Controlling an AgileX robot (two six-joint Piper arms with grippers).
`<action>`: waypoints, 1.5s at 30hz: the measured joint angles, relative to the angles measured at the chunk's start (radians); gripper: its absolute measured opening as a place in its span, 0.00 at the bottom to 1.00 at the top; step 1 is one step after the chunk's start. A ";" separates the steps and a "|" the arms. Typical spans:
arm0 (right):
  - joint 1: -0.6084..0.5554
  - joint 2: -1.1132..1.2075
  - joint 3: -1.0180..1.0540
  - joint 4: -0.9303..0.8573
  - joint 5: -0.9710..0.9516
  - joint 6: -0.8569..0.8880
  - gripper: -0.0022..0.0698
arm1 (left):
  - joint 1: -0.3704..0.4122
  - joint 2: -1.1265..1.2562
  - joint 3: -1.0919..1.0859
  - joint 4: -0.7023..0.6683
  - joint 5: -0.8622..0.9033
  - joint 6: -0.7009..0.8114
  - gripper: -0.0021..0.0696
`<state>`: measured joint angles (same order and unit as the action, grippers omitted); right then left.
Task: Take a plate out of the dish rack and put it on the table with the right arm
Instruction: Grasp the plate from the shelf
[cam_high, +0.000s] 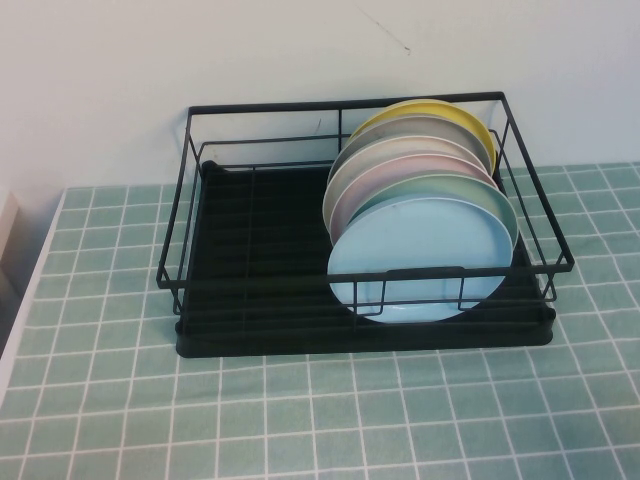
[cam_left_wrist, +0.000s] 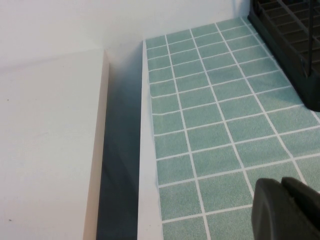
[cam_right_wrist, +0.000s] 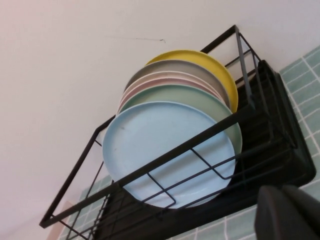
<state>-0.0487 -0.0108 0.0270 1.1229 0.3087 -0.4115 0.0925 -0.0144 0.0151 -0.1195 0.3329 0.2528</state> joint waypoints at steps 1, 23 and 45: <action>0.000 0.000 0.000 0.002 0.000 -0.024 0.03 | 0.000 0.000 0.000 0.000 0.000 0.000 0.02; 0.000 0.457 -0.608 -0.076 0.338 -0.613 0.03 | 0.000 0.000 0.000 0.000 0.000 0.000 0.02; 0.188 1.280 -1.340 -0.565 0.756 -0.825 0.03 | 0.000 0.000 0.000 0.000 0.000 0.000 0.02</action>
<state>0.1390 1.2691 -1.3126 0.5576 1.0642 -1.2362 0.0925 -0.0144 0.0151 -0.1195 0.3329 0.2528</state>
